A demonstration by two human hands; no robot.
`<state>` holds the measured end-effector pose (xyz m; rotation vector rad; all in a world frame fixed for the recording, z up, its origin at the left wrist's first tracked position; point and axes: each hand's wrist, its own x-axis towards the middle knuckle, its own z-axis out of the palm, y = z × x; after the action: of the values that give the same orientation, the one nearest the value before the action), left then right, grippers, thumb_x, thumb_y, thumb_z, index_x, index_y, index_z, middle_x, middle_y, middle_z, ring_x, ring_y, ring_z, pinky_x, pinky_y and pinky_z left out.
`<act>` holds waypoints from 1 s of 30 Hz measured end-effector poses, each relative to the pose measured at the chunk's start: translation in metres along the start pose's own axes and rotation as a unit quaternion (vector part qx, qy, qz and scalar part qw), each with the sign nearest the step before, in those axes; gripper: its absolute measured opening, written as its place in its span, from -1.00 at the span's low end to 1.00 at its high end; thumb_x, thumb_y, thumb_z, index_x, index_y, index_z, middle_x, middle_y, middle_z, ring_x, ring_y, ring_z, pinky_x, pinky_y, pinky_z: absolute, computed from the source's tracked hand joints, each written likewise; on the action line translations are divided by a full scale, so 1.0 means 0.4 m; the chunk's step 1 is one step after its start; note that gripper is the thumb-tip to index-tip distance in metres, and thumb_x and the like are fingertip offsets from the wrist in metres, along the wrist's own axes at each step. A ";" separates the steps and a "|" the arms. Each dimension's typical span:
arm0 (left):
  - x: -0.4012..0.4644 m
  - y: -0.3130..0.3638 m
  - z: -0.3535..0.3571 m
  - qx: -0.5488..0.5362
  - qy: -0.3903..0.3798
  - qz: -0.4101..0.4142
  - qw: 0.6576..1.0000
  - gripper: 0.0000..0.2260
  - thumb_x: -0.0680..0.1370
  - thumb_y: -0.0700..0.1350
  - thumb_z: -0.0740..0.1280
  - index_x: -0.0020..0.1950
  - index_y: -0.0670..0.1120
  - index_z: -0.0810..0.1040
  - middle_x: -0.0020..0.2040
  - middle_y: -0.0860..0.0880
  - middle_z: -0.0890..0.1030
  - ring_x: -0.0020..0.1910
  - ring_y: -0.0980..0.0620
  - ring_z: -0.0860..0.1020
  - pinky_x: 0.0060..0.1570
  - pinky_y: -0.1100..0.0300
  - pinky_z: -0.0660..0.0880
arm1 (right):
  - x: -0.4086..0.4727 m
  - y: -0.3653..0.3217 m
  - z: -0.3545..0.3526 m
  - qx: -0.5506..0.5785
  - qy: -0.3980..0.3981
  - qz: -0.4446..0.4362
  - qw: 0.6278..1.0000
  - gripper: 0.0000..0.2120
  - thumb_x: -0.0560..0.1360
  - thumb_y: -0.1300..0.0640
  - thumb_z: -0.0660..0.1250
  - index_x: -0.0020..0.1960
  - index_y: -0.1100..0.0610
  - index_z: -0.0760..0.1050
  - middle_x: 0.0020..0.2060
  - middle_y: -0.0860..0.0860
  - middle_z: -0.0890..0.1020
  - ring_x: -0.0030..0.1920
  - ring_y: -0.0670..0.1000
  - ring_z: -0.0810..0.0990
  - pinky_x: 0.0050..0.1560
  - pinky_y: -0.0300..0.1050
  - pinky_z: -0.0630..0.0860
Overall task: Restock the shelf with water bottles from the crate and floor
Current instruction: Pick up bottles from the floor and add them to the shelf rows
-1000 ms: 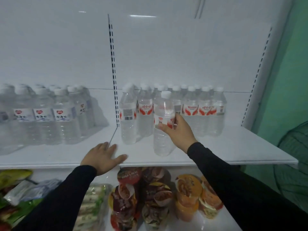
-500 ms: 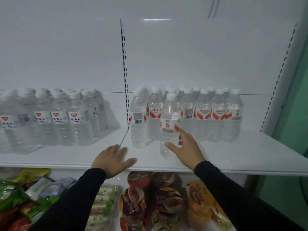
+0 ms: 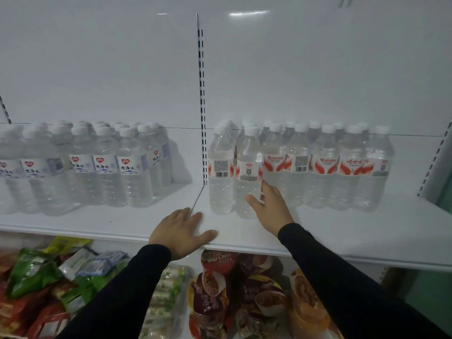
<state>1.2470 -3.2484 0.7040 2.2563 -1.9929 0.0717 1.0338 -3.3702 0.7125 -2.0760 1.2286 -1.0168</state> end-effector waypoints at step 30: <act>-0.044 0.022 -0.012 -0.045 0.017 -0.001 0.999 -0.41 0.57 0.33 -0.05 0.28 -0.09 0.43 0.26 -0.19 0.48 0.30 -0.16 0.41 0.27 0.01 0.32 | -0.366 -0.082 -0.164 -0.198 0.041 -0.026 0.979 -0.40 0.59 -0.18 0.20 0.54 0.07 0.24 0.50 0.00 0.30 0.48 -0.02 0.26 0.37 -0.28 0.11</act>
<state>1.2365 -3.2317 0.7073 2.1875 -1.9370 0.0194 0.9518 -3.2289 0.7252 -2.3952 1.5276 -0.9493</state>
